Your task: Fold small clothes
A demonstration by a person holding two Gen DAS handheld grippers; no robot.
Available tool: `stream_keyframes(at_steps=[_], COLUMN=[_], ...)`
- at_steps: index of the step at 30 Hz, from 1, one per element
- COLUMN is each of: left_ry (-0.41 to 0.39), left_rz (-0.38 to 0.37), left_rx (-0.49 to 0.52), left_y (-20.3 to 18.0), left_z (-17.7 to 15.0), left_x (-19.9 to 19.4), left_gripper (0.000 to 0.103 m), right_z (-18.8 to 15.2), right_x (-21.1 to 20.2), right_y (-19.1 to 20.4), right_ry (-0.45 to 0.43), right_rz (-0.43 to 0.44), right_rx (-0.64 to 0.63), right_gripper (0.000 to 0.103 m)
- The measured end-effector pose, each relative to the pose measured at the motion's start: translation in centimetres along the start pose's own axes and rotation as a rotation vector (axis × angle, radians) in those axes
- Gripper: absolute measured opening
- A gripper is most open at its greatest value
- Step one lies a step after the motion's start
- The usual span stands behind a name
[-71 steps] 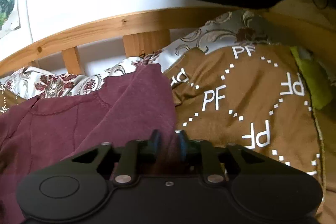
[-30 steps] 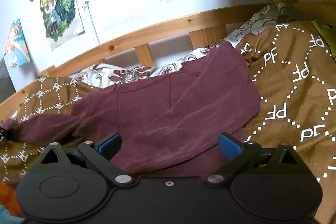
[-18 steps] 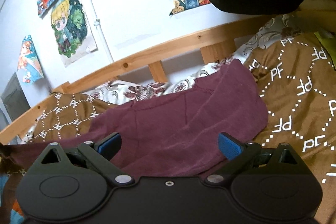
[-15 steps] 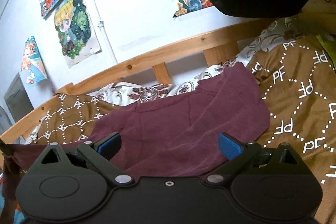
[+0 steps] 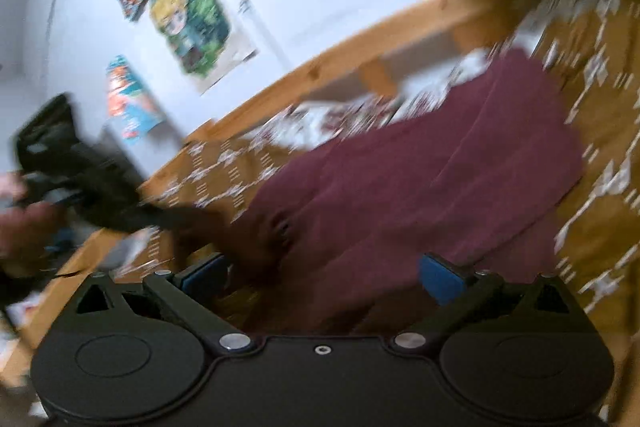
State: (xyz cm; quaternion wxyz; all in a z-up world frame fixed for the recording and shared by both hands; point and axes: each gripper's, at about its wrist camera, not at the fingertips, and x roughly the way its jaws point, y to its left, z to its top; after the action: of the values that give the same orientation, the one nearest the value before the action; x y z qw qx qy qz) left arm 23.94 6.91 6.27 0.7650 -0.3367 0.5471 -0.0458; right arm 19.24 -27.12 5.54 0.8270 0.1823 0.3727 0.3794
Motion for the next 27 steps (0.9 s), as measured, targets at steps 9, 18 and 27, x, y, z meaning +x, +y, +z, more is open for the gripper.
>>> stream_keyframes(at_steps=[9, 18, 27], left_ry=[0.042, -0.089, -0.287], left_rz=[-0.005, 0.067, 0.178], left_rx=[0.098, 0.244, 0.340], left_y=[-1.2, 0.1, 4.5], left_z=[2.4, 2.6, 2.9], left_x=[7.1, 5.5, 0.2], left_gripper=[0.010, 0.067, 0.084], right_z=[-2.8, -4.4, -0.5], right_x=[3.5, 6.9, 0.6], right_y=[0.3, 0.5, -2.1], right_ry=[0.046, 0.119, 0.041], right_rz=[-0.017, -0.075, -0.059], right_rx=[-0.048, -0.126, 0.030], right_gripper=[0.087, 0.011, 0.006])
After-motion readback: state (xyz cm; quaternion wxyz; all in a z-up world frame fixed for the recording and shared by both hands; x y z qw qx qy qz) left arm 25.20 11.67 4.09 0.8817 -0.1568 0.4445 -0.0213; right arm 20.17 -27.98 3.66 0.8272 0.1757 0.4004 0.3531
